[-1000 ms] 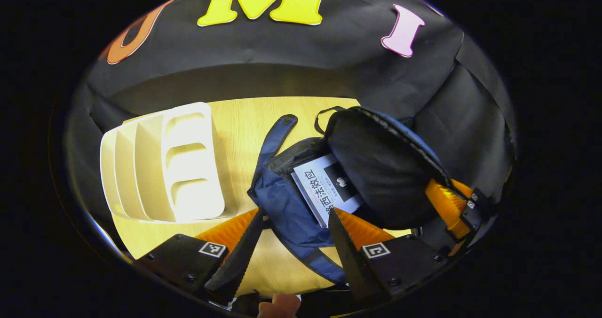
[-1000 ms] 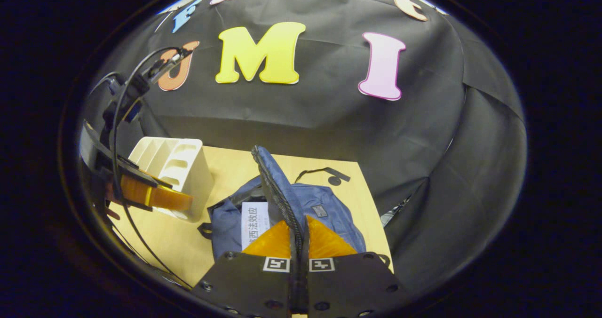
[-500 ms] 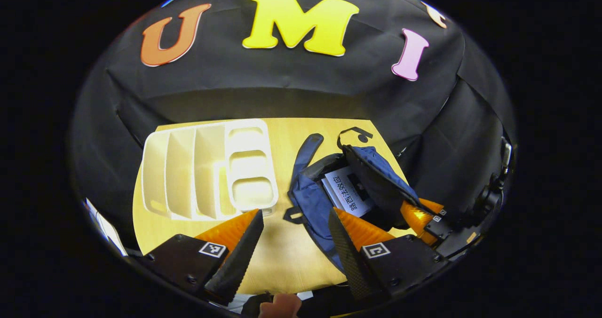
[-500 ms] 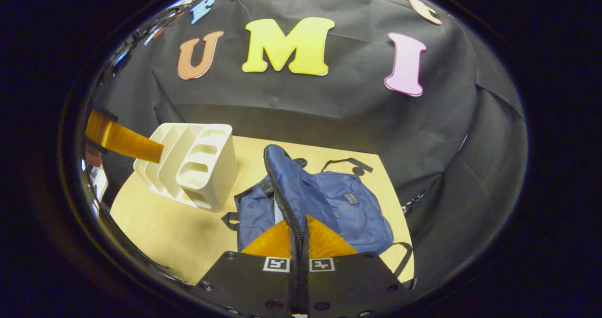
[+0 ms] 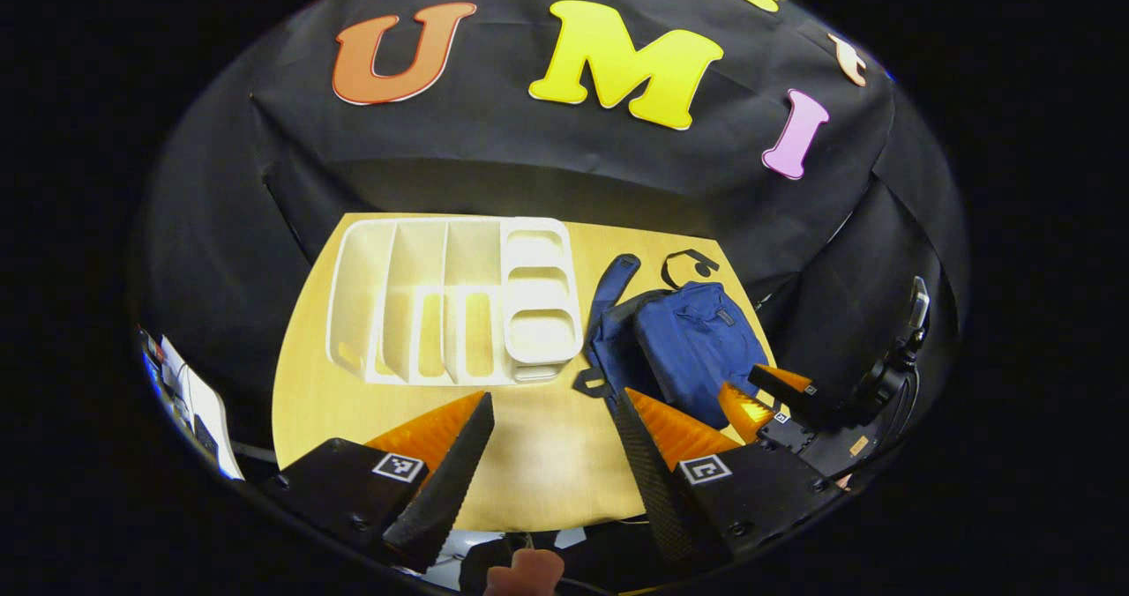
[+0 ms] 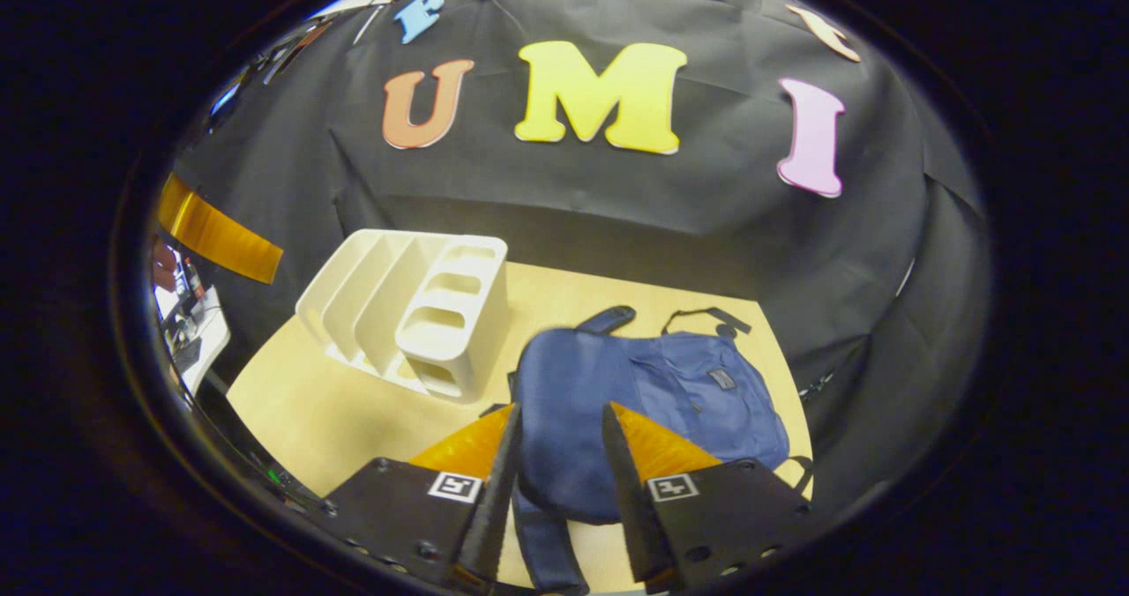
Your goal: Open the schoolbag, grab two books from the bookshelf and put them into the schoolbag.
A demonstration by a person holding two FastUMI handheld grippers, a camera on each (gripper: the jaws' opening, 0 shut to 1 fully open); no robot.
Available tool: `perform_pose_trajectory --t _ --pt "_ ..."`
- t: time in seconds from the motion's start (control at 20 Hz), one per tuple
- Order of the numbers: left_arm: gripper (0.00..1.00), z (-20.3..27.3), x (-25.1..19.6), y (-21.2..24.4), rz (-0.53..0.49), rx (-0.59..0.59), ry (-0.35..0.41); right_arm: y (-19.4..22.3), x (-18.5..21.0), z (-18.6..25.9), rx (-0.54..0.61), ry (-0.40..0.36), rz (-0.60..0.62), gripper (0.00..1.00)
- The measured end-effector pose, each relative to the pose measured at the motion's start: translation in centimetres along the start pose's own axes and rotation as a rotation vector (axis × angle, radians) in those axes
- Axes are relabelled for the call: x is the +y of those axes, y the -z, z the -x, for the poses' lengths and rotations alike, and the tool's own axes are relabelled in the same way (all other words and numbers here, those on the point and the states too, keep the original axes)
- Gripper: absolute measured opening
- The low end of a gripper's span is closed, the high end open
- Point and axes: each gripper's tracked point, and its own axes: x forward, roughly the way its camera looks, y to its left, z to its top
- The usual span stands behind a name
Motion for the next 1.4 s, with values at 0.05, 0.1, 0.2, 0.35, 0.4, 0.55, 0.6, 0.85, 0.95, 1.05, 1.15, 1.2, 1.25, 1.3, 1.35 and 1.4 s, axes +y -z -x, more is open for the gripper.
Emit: perform_pose_trajectory --t 0.05,0.1,0.2,0.35,0.4,0.55,0.6,0.85,0.95,1.05,1.15,1.2,1.25,1.3,1.35,1.4 --pt "0.9 0.5 0.3 0.3 -0.021 0.003 -0.001 -0.7 0.8 0.2 -0.018 -0.011 0.006 0.59" --pt "0.9 0.8 0.2 0.5 -0.034 0.008 0.009 -1.4 1.4 0.5 -0.039 -0.019 0.011 0.69" --pt "0.89 1.4 0.6 0.8 -0.054 0.004 0.01 -3.1 2.5 1.2 -0.091 -0.025 0.011 0.8" --pt "0.89 2.6 2.2 -1.4 -0.083 -0.116 -0.049 -6.4 3.5 2.6 -0.195 -0.016 -0.005 0.98" --pt "0.89 3.0 2.5 -2.6 -0.08 -0.179 -0.058 -7.5 3.8 3.1 -0.231 -0.015 -0.012 0.96" --pt "0.89 5.1 3.7 -6.9 -0.072 -0.391 -0.07 -11.0 4.6 5.0 -0.323 -0.004 -0.042 0.96" --pt "0.89 6.4 4.0 -7.8 -0.078 -0.45 -0.069 -12.2 4.8 5.7 -0.354 -0.003 -0.056 0.99" --pt "0.89 9.8 4.5 -10.0 -0.053 -0.703 -0.056 -17.7 4.2 9.2 -0.505 0.032 -0.133 0.99" --pt "0.9 10.5 4.3 -10.7 -0.06 -0.786 -0.06 -19.0 4.1 10.2 -0.551 0.048 -0.138 0.98" --pt "0.89 10.9 4.5 -11.3 -0.072 -0.858 -0.086 -19.7 4.2 11.0 -0.584 0.062 -0.13 0.99" --pt "0.89 11.6 4.2 -11.5 -0.065 -0.905 -0.103 -20.0 4.3 11.4 -0.603 0.069 -0.124 0.99" --pt "0.9 11.9 4.1 -11.7 -0.056 -0.921 -0.1 -20.0 4.5 11.5 -0.607 0.069 -0.127 0.99" --pt "1.0 11.9 4.1 -11.8 -0.049 -0.927 -0.093 -20.0 4.5 11.5 -0.609 0.068 -0.131 0.99" --pt "0.99 12.0 4.3 -11.9 -0.047 -0.929 -0.091 -20.0 4.4 11.6 -0.609 0.068 -0.138 0.96" --pt "0.9 12.1 4.4 -12.0 -0.048 -0.932 -0.096 -20.0 4.3 11.6 -0.609 0.068 -0.144 0.96" --pt "1.0 12.0 4.3 -12.0 -0.053 -0.935 -0.1 -20.0 4.2 11.5 -0.608 0.067 -0.148 0.99"
